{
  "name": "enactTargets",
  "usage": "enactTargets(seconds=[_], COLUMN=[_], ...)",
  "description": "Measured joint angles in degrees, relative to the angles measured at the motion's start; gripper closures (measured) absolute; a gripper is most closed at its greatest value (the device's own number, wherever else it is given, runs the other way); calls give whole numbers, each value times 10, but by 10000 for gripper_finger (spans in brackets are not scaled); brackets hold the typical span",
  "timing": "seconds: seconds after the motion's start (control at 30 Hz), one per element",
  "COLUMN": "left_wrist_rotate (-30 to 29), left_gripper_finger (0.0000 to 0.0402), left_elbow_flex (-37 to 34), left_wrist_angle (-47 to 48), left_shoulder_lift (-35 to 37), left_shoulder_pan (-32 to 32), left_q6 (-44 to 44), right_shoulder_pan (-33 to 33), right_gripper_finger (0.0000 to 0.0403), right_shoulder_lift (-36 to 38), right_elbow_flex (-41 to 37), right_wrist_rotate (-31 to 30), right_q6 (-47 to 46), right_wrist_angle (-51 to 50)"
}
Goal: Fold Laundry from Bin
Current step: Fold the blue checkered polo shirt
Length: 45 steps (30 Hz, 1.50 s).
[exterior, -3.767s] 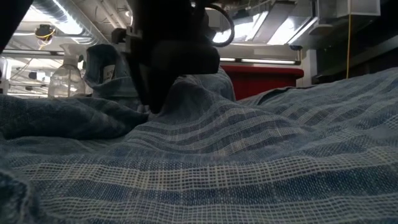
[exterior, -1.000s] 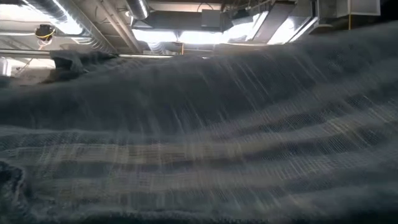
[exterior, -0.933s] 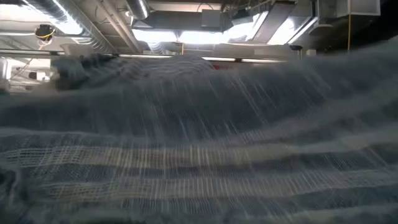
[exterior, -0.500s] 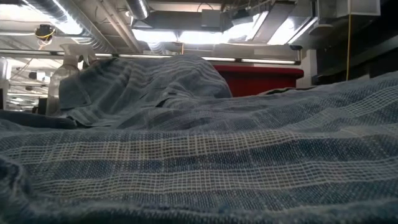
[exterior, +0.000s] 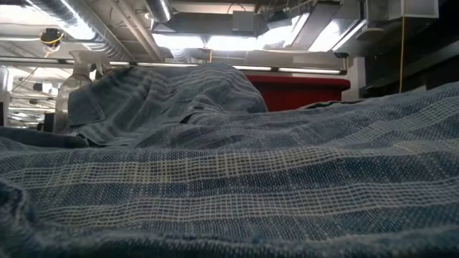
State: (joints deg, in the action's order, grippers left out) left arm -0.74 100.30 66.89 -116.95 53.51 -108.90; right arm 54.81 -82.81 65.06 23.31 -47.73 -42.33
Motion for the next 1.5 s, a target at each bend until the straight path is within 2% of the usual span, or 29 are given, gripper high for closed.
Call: enactTargets(seconds=[0.17, 0.37, 0.53, 0.87, 1.1, 1.2, 1.27, 1.5], left_wrist_rotate=[-20, -28, -33, -39, -45, -42, -37, 3], left_gripper_finger=[261, 209, 181, 170, 172, 186, 211, 358], left_elbow_flex=[-11, -25, -47, -117, -152, -157, -156, -156], left_wrist_angle=[-97, -110, -127, -251, -268, -265, -268, -266], left_shoulder_lift=[0, 0, 0, -1, -1, -1, -1, -1], left_shoulder_pan=[5, 4, 4, -3, -17, -24, -27, -27], left_q6=[1, 14, 6, -5, -17, -30, -23, -24], right_shoulder_pan=[0, 0, 0, 0, 0, 0, 0, 0], right_gripper_finger=[403, 403, 403, 403, 403, 403, 403, 403], right_shoulder_lift=[0, 0, 0, 0, 0, 0, 0, 0], right_elbow_flex=[0, 0, 0, 0, 0, 0, 0, 0], right_wrist_rotate=[0, -1, -2, -2, -2, -2, -2, -2], right_q6=[0, 0, 0, 0, 0, 0, 0, 0], right_wrist_angle=[0, 0, 0, 0, 0, 0, 0, 0])
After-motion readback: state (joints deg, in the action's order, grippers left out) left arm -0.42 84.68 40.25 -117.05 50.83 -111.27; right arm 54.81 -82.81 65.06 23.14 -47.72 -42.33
